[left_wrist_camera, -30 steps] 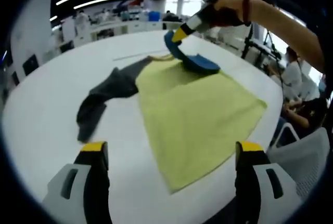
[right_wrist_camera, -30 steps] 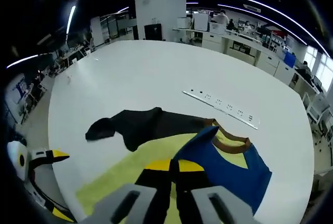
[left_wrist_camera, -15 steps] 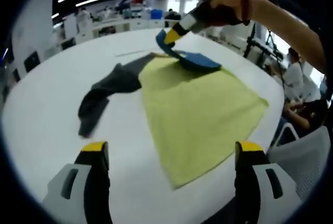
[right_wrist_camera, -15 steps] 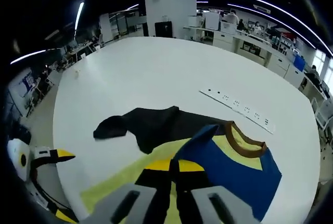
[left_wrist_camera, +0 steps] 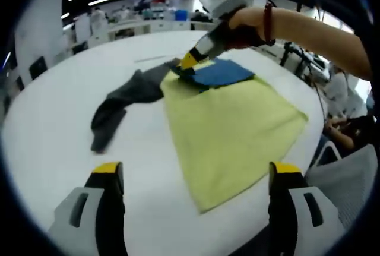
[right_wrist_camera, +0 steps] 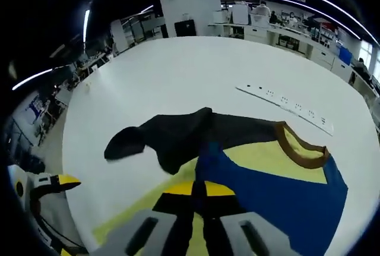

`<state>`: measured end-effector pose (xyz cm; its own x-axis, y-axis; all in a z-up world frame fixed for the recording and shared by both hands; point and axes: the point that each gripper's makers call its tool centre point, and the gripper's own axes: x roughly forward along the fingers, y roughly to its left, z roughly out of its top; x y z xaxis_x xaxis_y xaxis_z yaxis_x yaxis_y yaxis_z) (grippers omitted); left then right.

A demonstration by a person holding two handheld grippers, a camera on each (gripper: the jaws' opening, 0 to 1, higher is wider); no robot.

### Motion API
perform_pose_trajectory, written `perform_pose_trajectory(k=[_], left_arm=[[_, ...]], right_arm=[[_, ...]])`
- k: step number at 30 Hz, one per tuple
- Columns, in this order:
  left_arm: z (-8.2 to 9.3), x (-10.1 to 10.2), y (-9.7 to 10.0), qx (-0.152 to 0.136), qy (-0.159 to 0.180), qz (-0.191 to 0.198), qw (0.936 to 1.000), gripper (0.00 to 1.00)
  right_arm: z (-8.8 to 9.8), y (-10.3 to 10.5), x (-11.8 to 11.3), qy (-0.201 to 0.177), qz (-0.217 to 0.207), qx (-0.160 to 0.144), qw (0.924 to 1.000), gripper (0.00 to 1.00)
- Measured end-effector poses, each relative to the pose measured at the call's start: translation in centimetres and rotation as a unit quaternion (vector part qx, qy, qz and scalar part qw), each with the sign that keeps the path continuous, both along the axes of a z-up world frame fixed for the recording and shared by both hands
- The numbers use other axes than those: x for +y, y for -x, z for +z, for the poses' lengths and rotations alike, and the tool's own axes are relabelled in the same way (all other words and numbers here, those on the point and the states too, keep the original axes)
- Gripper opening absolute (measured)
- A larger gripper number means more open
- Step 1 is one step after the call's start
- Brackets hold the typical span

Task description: Fold the garment on the visible template until the final outline fits inside the template.

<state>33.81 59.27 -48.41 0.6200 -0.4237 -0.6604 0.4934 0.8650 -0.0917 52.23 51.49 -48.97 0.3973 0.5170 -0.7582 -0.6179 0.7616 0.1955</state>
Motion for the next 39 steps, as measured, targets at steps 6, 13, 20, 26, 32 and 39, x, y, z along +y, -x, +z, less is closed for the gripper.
perform_pose_trajectory(k=[6,13,20,26,32,39], left_arm=[[0.0,0.2,0.0,0.0,0.001,0.004,1.0,0.99],[0.1,0.3,-0.2,-0.002,-0.005,0.008,1.0,0.99],[0.6,0.5,-0.4,-0.008,-0.01,0.011,0.9999,0.99],[0.6,0.4,-0.4,-0.01,-0.011,0.011,0.9998,0.99],[0.6,0.2,-0.2,-0.008,-0.011,0.009,0.9999,0.99],[0.7,0.2,-0.2,-0.006,-0.011,0.01,0.9999,0.99]], right_arm=[[-0.1,0.7,0.0,-0.049,-0.003,0.025,0.9985,0.12],[0.7,-1.0,-4.1,-0.007,-0.024,-0.031,0.9992,0.45],[1.0,-1.4,-8.1,0.023,-0.026,-0.06,0.9976,0.6],[0.9,-1.2,-11.7,0.037,-0.037,-0.07,0.9962,0.67],[0.6,-0.8,-15.3,0.038,-0.059,-0.066,0.9954,0.68],[-0.5,-0.1,-19.9,0.058,-0.092,-0.055,0.9925,0.64]])
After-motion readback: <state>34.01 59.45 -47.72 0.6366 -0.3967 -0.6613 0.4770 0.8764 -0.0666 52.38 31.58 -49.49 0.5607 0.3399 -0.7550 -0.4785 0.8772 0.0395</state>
